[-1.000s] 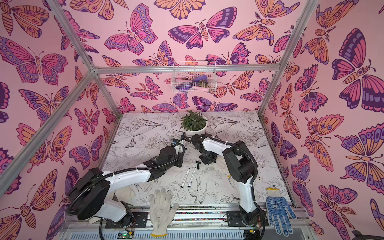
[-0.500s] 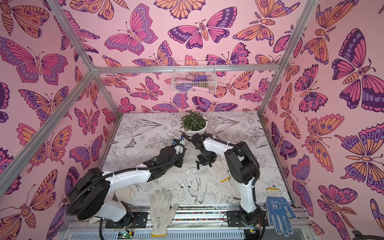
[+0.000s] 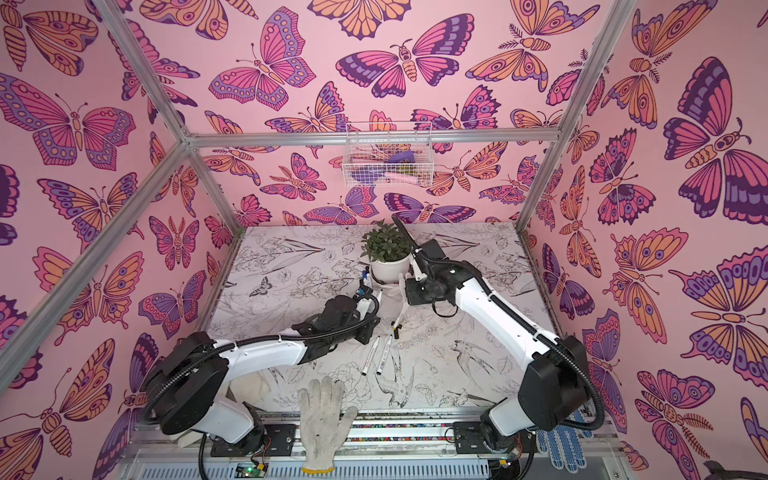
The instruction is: Insert the pens into the pen caps
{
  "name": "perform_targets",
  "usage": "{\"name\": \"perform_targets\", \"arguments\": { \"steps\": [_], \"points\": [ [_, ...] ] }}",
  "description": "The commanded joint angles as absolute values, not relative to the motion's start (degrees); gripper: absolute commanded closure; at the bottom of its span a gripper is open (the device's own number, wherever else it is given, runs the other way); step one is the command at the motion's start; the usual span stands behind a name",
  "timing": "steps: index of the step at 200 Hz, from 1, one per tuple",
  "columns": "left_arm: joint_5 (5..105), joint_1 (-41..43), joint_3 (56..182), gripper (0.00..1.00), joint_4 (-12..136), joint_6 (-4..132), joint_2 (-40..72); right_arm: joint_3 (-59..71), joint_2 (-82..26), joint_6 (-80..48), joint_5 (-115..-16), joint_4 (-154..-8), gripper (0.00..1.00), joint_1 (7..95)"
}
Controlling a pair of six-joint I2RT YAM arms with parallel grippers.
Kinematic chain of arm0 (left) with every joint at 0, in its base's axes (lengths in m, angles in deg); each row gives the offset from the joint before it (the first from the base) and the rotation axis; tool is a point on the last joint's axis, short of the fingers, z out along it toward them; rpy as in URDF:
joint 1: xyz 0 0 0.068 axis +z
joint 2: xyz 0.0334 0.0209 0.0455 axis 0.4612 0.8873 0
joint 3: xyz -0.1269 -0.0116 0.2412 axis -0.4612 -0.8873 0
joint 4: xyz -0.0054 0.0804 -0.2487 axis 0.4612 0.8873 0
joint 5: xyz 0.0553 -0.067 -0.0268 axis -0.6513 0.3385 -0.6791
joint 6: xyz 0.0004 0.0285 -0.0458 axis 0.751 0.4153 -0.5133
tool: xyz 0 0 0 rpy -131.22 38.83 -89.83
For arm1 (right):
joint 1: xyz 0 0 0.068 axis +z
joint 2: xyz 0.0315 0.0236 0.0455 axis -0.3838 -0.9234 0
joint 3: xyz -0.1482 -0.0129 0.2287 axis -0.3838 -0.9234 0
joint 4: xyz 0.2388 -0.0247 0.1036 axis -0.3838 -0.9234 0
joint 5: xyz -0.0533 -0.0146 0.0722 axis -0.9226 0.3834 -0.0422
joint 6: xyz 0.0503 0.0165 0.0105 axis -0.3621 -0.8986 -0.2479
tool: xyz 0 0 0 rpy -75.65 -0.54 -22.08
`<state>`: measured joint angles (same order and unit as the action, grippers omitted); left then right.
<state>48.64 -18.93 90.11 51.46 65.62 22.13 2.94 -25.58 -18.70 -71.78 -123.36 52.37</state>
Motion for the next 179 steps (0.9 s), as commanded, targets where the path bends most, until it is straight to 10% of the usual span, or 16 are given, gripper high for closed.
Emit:
{"name": "perform_targets", "arguments": {
  "steps": [1,81,179],
  "points": [
    [51.1,-19.4,91.2,1.00,50.5,66.9,22.7,2.1,-28.0,-20.0,-73.2,-124.0,1.00,52.0],
    [51.4,-19.5,92.0,1.00,50.6,66.7,23.7,-2.3,-15.2,-21.0,-104.0,-123.5,1.00,51.5],
    [51.6,-19.6,92.3,1.00,50.2,66.1,23.9,1.2,-40.8,-18.3,-77.4,-122.5,1.00,47.9]
  ]
}}
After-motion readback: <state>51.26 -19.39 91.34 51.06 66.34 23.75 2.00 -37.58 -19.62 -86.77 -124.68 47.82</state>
